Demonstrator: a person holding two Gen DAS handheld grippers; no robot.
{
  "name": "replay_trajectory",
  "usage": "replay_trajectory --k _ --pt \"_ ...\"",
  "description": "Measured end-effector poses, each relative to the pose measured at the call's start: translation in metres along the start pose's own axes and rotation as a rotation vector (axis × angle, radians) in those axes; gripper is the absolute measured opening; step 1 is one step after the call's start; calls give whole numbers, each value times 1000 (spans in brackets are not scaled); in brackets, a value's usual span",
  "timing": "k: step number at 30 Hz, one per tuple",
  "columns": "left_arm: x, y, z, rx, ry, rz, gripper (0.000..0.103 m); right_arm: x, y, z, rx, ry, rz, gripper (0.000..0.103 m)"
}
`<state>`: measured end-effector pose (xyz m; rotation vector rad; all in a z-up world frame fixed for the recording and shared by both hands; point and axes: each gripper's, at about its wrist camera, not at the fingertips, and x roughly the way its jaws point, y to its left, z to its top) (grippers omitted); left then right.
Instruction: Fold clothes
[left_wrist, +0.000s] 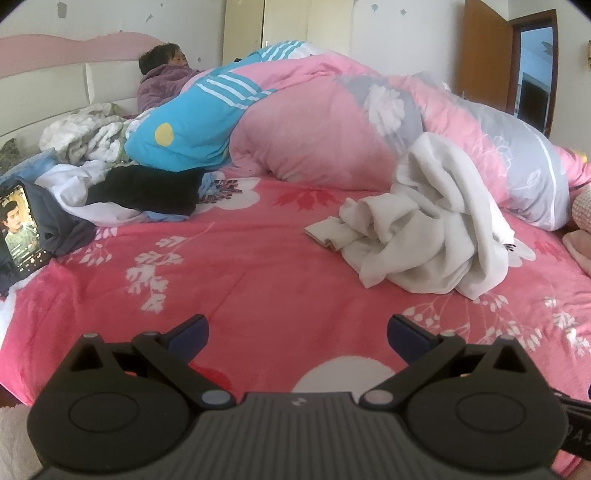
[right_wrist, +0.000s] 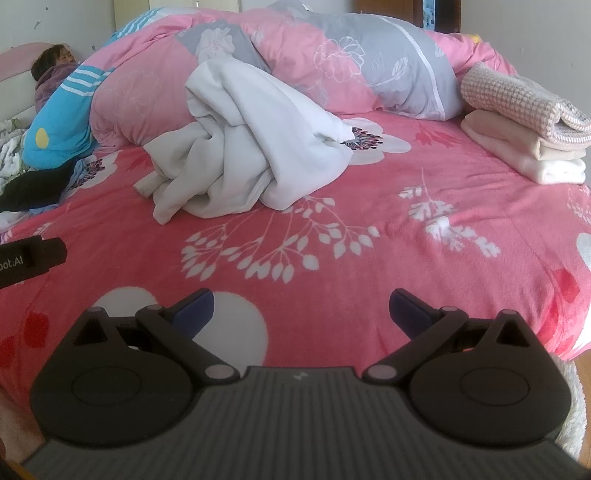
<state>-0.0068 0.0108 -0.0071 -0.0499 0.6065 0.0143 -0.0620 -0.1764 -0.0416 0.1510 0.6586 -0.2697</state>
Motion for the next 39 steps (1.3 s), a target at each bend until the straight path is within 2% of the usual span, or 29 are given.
replay_trajectory --k 39 --pt "20 0 2 7 37 6 103 12 6 5 -3 10 1 102"
